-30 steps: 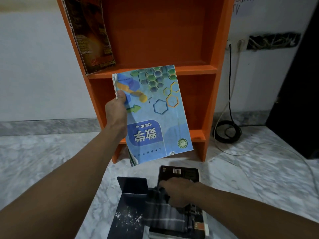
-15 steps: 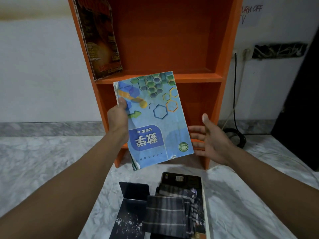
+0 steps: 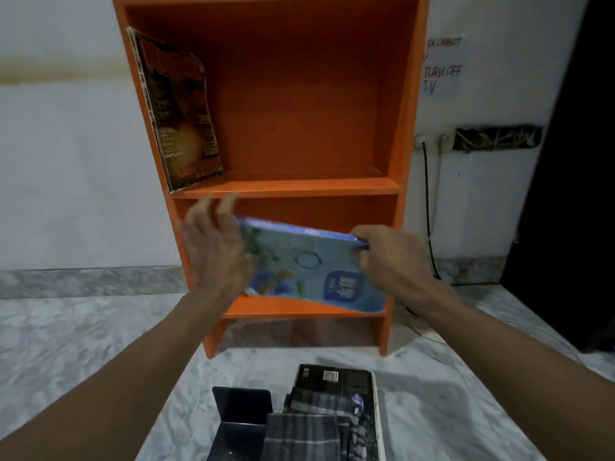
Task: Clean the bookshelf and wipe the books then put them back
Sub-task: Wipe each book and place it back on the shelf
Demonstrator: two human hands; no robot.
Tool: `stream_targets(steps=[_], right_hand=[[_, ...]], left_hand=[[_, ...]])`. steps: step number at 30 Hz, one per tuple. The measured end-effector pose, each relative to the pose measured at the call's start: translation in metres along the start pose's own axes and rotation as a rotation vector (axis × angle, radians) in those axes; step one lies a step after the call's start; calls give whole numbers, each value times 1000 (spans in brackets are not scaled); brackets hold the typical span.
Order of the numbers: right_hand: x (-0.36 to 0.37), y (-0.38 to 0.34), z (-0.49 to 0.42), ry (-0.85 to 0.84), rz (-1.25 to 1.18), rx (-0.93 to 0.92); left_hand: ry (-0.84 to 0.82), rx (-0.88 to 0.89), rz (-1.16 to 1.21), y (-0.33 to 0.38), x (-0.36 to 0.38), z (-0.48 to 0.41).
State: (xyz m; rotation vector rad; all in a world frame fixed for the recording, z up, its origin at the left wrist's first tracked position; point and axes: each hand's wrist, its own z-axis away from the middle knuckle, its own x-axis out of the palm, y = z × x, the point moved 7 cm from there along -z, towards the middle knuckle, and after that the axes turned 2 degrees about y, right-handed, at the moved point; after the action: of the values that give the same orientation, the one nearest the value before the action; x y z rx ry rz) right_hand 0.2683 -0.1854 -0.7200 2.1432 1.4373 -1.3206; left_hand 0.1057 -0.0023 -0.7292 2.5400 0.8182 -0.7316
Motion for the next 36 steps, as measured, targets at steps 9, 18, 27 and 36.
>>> stream_targets(steps=[9, 18, 27, 36], right_hand=[[-25, -46, 14, 199, 148, -423], [-23, 40, 9, 323, -325, 331], [39, 21, 14, -189, -1277, 532], [17, -24, -11, 36, -1157, 440]], left_hand=[[-923, -23, 748, 47, 61, 61], [-537, -423, 1153, 42, 35, 29], [-495, -526, 1232, 34, 25, 13], [-417, -502, 1187, -10, 20, 5]])
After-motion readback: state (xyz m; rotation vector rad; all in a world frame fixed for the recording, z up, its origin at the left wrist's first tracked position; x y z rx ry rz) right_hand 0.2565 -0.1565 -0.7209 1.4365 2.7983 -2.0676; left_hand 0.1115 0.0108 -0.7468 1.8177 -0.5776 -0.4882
